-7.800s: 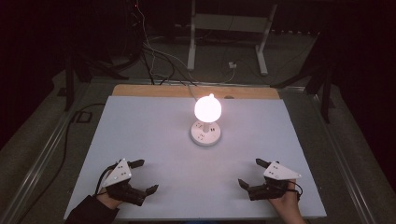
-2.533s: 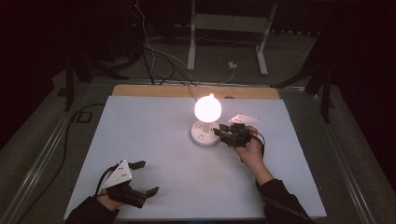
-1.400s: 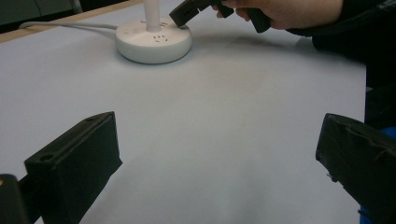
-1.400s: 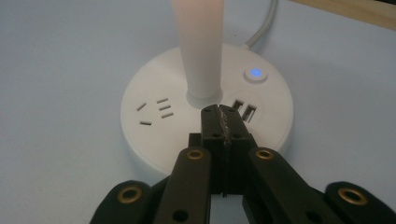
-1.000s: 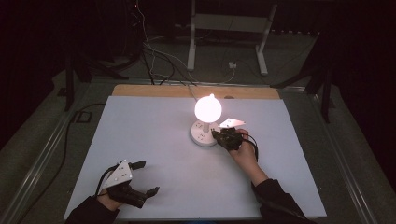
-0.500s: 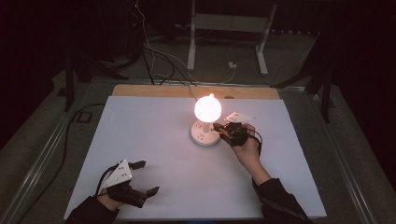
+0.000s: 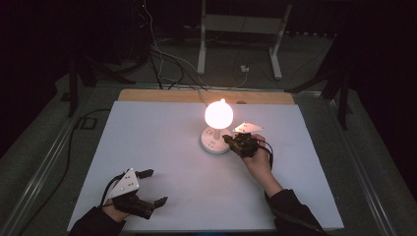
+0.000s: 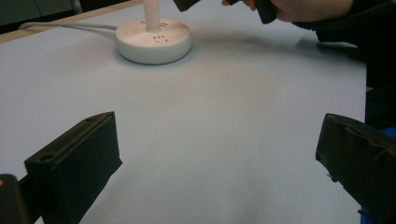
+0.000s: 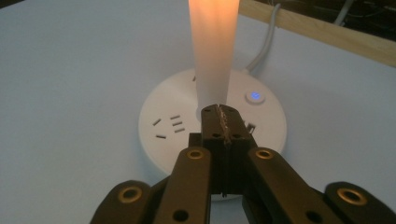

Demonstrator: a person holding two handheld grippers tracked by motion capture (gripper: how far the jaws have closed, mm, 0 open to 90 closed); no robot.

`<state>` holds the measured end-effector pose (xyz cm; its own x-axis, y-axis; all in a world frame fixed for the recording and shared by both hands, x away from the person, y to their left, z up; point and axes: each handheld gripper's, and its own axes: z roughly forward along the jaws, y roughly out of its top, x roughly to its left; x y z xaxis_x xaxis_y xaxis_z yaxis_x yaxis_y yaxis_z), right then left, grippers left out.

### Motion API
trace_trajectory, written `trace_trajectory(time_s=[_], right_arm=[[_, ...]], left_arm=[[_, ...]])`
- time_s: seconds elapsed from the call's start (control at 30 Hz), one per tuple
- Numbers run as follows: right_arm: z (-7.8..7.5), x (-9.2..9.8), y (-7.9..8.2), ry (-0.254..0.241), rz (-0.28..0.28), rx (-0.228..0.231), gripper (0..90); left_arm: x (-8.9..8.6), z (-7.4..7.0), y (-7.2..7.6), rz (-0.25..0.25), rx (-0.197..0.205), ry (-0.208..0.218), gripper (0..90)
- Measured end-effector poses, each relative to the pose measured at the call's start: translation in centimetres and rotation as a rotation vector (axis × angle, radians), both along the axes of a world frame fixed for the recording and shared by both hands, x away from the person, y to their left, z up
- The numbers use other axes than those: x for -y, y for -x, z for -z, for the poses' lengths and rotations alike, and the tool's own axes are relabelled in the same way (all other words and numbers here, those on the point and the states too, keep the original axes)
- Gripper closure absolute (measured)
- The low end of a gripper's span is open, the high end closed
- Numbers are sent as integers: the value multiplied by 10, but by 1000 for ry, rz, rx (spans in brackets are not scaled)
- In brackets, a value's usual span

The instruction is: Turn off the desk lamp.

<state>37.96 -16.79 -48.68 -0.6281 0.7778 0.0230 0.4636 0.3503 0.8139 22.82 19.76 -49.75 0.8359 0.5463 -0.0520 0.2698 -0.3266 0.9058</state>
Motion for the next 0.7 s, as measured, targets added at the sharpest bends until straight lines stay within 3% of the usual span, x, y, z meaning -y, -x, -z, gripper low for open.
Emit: trace_trajectory(time_s=[0.27, 0.7], right_arm=[[11, -3, -1, 31, -1, -17, 900], [15, -3, -4, 51, 3, -13, 900]], left_arm=[[0, 0, 0, 1, 1, -4, 4], [0, 0, 0, 1, 0, 0, 4]])
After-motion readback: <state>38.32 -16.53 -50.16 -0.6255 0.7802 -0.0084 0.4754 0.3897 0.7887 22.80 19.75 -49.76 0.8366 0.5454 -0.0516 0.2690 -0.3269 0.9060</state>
